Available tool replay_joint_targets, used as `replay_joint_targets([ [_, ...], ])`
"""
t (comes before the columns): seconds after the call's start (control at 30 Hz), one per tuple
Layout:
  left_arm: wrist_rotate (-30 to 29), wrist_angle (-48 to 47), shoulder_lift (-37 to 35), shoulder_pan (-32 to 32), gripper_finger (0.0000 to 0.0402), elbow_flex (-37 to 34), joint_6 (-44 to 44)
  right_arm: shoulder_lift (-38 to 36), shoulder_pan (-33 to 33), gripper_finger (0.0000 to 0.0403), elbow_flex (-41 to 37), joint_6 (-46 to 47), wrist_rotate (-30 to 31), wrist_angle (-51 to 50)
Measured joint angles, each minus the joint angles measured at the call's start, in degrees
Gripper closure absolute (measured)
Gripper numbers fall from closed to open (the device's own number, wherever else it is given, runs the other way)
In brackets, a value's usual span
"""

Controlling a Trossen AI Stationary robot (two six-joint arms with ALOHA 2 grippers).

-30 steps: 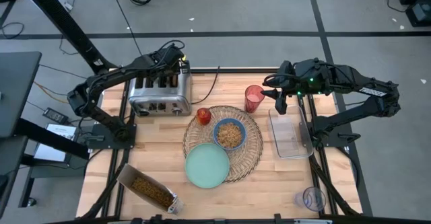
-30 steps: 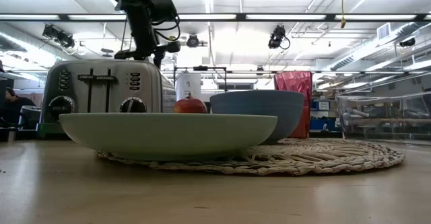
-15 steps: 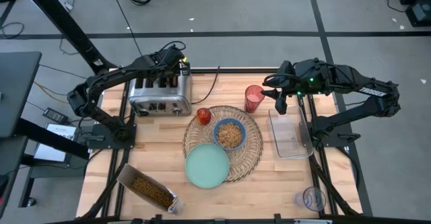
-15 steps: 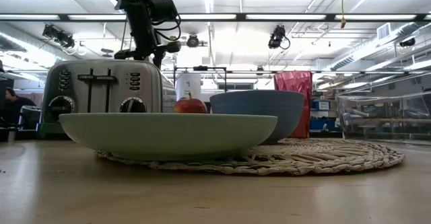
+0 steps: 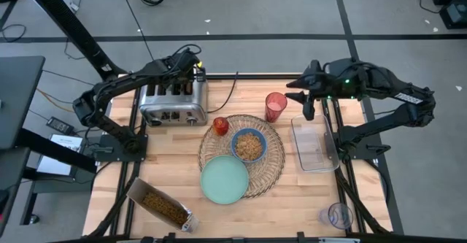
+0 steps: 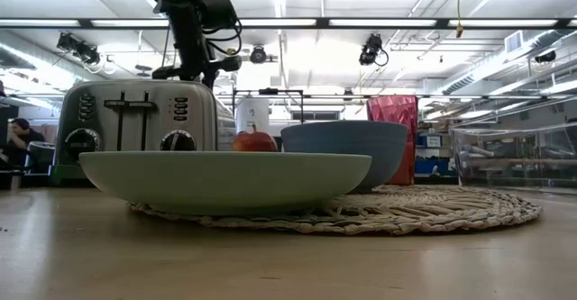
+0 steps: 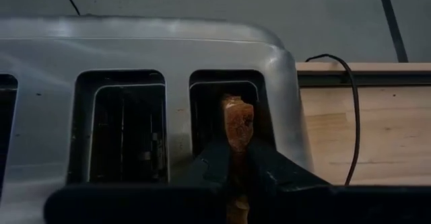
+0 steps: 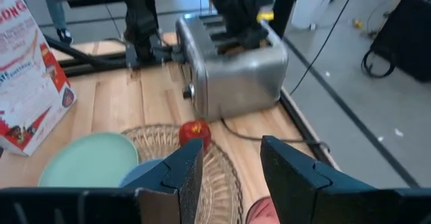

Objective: Arrange a breakfast setting
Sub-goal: Put the bagel on the light blue plate

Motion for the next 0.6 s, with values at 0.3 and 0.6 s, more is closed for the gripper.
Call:
replay_joint_targets([
  [0.3,0.34,-1.19,-0.81,-0.02,0.0373,4.74,1.78,-0.04,-0.01,0.0245,3.95,-2.73,1.37,0.00],
  [0.6,-0.08,-17.15,-0.86,-0.06,0.0371,21.93,5.98,0.00,-0.01,0.0245,3.96,-4.36,1.19,-2.58],
])
